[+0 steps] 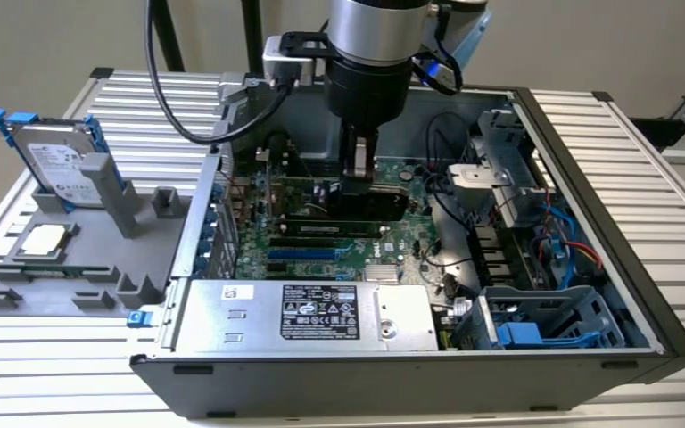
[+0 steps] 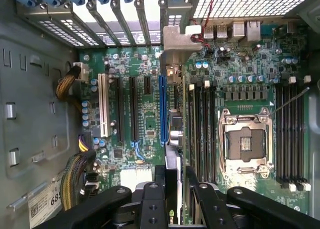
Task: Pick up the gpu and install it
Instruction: 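Insert the gpu into the slot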
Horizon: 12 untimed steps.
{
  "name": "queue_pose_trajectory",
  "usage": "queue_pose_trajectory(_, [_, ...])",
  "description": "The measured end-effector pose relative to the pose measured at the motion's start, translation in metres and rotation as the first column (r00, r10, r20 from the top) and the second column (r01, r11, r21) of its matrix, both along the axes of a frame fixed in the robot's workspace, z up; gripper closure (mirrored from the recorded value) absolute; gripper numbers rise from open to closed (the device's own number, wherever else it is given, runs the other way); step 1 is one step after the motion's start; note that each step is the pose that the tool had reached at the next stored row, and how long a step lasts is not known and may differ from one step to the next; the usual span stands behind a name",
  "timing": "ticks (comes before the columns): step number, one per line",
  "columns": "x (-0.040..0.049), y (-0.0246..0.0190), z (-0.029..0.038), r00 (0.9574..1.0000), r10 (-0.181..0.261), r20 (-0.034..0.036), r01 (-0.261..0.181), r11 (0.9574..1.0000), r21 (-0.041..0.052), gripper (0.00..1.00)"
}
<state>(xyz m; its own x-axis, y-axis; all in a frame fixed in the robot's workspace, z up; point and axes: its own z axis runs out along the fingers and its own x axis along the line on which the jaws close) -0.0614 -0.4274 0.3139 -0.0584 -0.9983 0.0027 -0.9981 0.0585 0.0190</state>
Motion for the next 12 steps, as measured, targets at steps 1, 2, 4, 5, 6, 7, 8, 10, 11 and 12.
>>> queue_pose_trajectory(1, [0.0,0.0,-0.0018,1.0,0.0,-0.0002,0.0,1.0,0.0001,1.0])
queue_pose_trajectory(2, [-0.0001,0.0,-0.0036,1.0,0.0,-0.0003,0.0,1.0,-0.0001,1.0])
queue_pose_trajectory(4, [-0.0006,0.0,-0.0073,1.0,0.0,-0.0004,0.0,1.0,-0.0006,1.0])
queue_pose_trajectory(5, [-0.001,0.0,-0.009,1.0,0.0,-0.0004,0.0,1.0,-0.0009,1.0])
queue_pose_trajectory(6, [-0.0014,0.0,-0.011,1.0,0.0,-0.0003,0.0,1.0,-0.001,1.0])
queue_pose_trajectory(7, [-0.0015,0.0,-0.0128,1.0,0.0,-0.0003,0.0,1.0,-0.001,1.0])
queue_pose_trajectory(8, [-0.0016,0.0,-0.0146,1.0,0.0,-0.0003,0.0,1.0,-0.001,1.0])
queue_pose_trajectory(10, [-0.0018,0.0,-0.018,1.0,0.0,-0.0003,0.0,1.0,-0.0011,1.0])
queue_pose_trajectory(11, [-0.0019,0.0,-0.0196,1.0,0.0,-0.0003,0.0,1.0,-0.0012,1.0])
queue_pose_trajectory(12, [-0.0019,0.0,-0.0208,1.0,0.0,-0.0003,0.0,1.0,-0.0011,1.0])
